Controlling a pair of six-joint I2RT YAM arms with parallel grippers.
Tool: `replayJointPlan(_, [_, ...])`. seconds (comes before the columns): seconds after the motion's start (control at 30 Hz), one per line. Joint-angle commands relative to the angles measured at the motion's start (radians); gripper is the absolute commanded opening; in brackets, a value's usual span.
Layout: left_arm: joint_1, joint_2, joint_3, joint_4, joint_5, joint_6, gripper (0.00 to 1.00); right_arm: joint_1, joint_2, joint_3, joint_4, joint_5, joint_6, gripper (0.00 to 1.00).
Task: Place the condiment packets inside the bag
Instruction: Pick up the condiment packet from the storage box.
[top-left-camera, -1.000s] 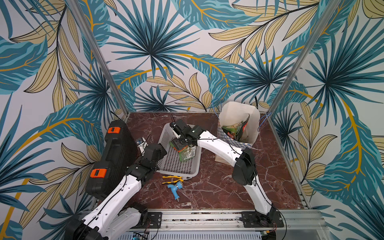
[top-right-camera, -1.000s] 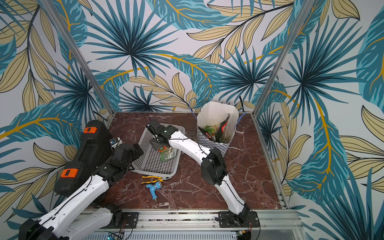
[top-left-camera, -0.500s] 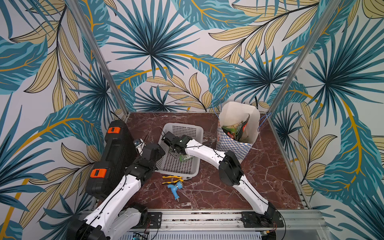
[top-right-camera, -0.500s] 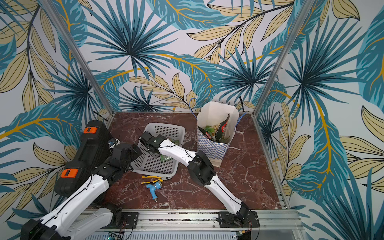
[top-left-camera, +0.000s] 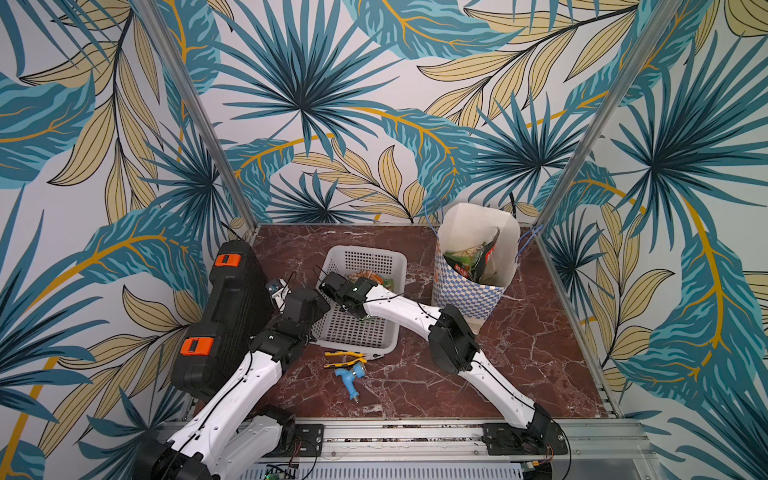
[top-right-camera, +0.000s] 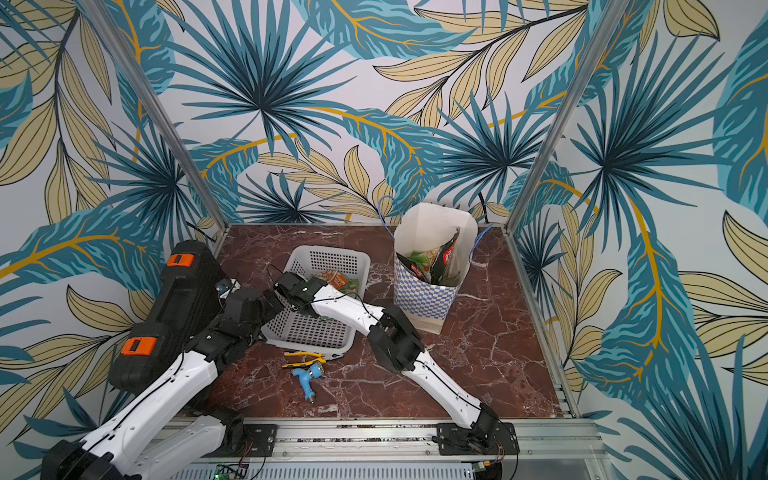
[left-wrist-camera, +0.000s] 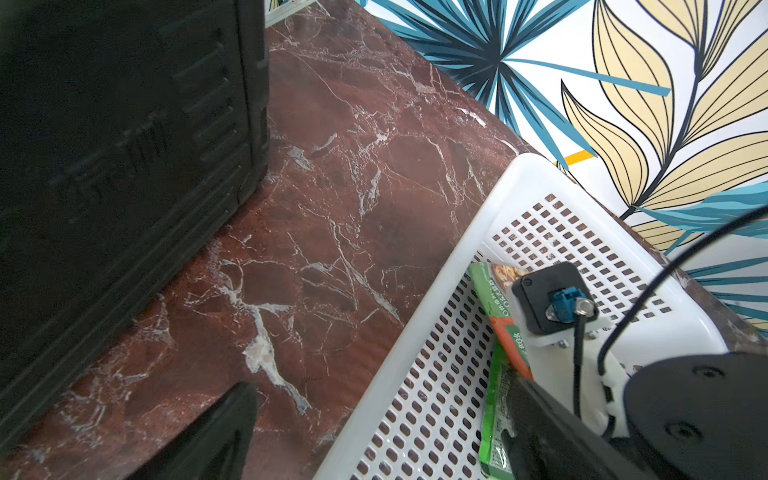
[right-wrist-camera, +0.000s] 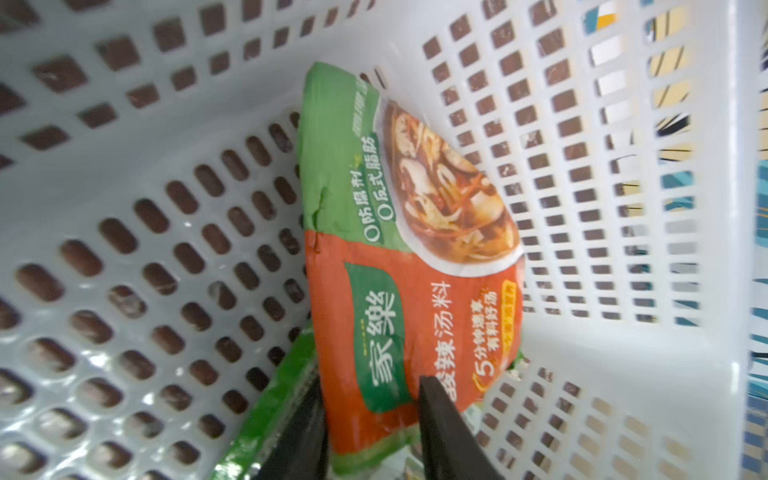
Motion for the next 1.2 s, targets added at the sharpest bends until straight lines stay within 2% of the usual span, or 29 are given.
replayJointPlan(0.0, [0.008, -0.028, -0.021, 0.02, -0.001, -0.006, 1.0, -0.01, -0.004, 0.01, 0.015, 0.102, 0.018, 0.28])
replayJointPlan(0.2, [0.009, -0.055, -0.029, 0.02, -0.008, -0.005, 1.0, -0.026, -0.045, 0.004, 0.044, 0.102, 0.04, 0.14])
replayJointPlan(0.3, [0.008, -0.063, -0.029, 0.02, -0.008, -0.005, 1.0, -0.028, -0.075, -0.007, 0.06, 0.094, 0.043, 0.01])
replayJointPlan(0.47, [0.007, -0.064, -0.03, 0.033, 0.012, 0.01, 1.0, -0.031, -0.21, -0.122, 0.124, 0.058, 0.076, 0.0])
replayJointPlan(0.83, [0.008, -0.038, -0.009, 0.112, 0.176, 0.107, 1.0, -0.032, -0.577, -0.371, 0.241, -0.037, 0.155, 0.0])
replayJointPlan(1.17, [0.002, 0.094, 0.036, 0.168, 0.311, 0.153, 1.0, -0.032, -0.899, -0.575, 0.325, -0.056, 0.205, 0.0])
